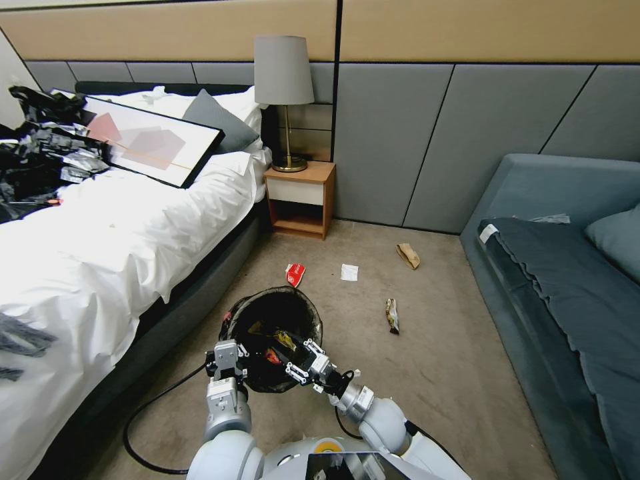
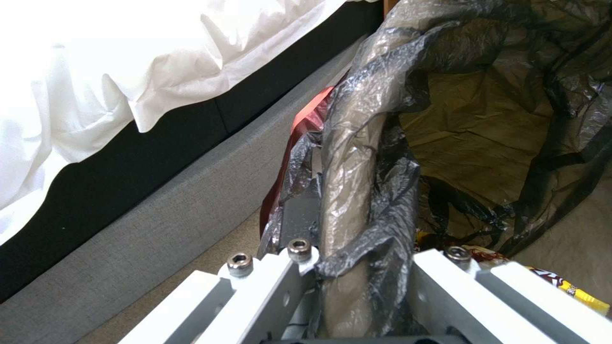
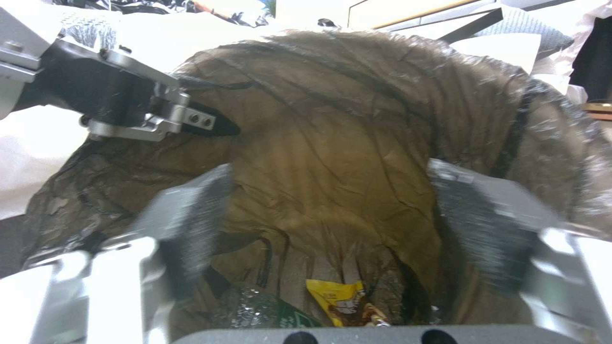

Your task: Pick up the trash bin, then pick up the garbage from the floor and place it into the trash bin.

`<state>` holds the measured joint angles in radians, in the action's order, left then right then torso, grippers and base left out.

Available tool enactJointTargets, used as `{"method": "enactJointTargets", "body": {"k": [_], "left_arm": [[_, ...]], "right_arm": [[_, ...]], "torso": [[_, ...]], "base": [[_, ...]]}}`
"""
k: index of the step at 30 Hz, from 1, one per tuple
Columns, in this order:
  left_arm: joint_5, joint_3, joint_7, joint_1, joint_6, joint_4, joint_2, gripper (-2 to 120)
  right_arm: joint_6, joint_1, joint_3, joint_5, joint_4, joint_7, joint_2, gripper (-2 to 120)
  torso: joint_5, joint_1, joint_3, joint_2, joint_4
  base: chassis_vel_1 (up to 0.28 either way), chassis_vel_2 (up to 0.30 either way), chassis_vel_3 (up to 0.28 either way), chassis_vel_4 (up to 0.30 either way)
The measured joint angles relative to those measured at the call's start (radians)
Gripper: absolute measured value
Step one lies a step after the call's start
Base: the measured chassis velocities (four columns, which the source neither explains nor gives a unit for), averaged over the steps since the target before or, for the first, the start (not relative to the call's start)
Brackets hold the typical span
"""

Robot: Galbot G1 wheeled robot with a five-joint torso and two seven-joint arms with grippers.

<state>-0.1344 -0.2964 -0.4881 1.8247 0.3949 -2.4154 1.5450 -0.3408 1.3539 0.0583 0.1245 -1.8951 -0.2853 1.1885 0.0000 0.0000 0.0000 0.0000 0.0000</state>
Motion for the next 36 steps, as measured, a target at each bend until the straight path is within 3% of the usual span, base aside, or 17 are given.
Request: {"method": "enactJointTargets", "body": {"k": [1, 4, 9, 13, 18, 23, 29, 36], "left_arm": [[0.000, 0.000, 0.000, 0.000, 0.000, 0.000, 0.000, 1], [0.000, 0.001, 0.000, -0.001, 0.000, 0.001, 0.000, 1], [0.000, 0.003, 0.000, -0.002, 0.000, 0.001, -0.001, 1], [0.001, 0.001, 0.000, -0.003, 0.000, 0.002, -0.005, 1], [0.004, -0.001, 0.000, -0.006, 0.000, 0.004, -0.008, 1], [0.007, -0.004, 0.000, -0.007, -0.001, 0.007, -0.010, 1], [0.008, -0.005, -0.001, -0.004, -0.003, 0.003, -0.011, 1], [0.005, -0.003, 0.000, 0.003, -0.003, 0.000, -0.015, 1]], "right_arm": [[0.000, 0.000, 0.000, 0.000, 0.000, 0.000, 0.000, 86], [0.008, -0.003, -0.017, 0.005, -0.018, 0.000, -0.007, 100], [0.010, 0.001, -0.032, 0.006, -0.036, 0.000, -0.017, 108], [0.009, 0.029, -0.078, 0.001, -0.123, 0.025, -0.014, 114], [0.024, 0.082, -0.136, -0.047, -0.216, 0.123, 0.018, 114], [0.041, 0.203, -0.240, -0.094, -0.313, 0.294, 0.079, 111], [-0.040, 0.375, -0.356, -0.104, -0.340, 0.389, 0.167, 101], [-0.171, 0.478, -0.482, -0.126, -0.311, 0.422, 0.231, 100]], "torso": [[0.0000, 0.000, 0.000, 0.000, 0.0000], [0.0000, 0.000, 0.000, 0.000, 0.0000], [0.0000, 0.000, 0.000, 0.000, 0.0000], [-0.0001, 0.000, 0.000, 0.000, 0.0000], [0.0001, 0.000, 0.000, 0.000, 0.0000], [-0.0001, 0.000, 0.000, 0.000, 0.0000], [0.0000, 0.000, 0.000, 0.000, -0.0002], [0.0000, 0.000, 0.000, 0.000, -0.0001]], "base": [[0.000, 0.000, 0.000, 0.000], [0.000, 0.000, 0.000, 0.000], [0.000, 0.000, 0.000, 0.000], [0.000, 0.000, 0.000, 0.000], [0.000, 0.000, 0.000, 0.000], [0.000, 0.000, 0.000, 0.000], [0.000, 0.000, 0.000, 0.000], [0.000, 0.000, 0.000, 0.000]]}}
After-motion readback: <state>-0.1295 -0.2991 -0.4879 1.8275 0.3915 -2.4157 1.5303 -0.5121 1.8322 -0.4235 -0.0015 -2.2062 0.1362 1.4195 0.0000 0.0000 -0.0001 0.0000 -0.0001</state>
